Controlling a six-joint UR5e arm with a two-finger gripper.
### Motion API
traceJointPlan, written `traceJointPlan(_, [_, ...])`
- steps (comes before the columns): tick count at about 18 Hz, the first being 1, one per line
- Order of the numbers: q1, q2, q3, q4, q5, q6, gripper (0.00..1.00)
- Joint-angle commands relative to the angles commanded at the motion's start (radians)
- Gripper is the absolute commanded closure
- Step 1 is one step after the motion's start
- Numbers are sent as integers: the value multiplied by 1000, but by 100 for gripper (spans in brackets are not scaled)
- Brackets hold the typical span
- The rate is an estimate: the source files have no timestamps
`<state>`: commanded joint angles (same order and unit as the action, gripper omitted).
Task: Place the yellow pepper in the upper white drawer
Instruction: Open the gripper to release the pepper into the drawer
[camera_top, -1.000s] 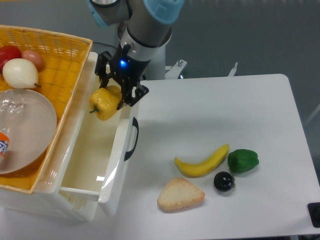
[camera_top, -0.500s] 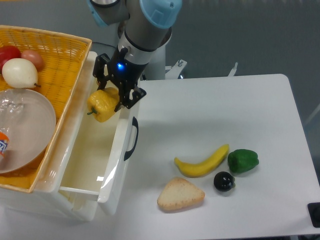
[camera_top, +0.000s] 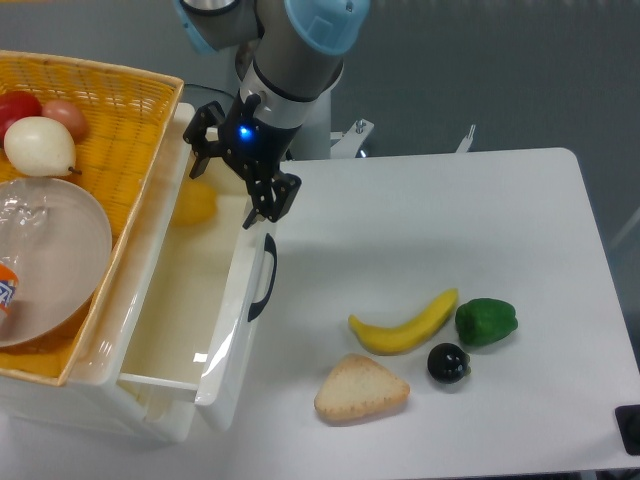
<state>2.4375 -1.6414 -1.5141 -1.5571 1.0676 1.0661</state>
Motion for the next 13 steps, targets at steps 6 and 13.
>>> traceJointPlan(6, [25,-46,0,95,46,126,0])
traceJointPlan(13, [60,-97,-2,97,120,199,0])
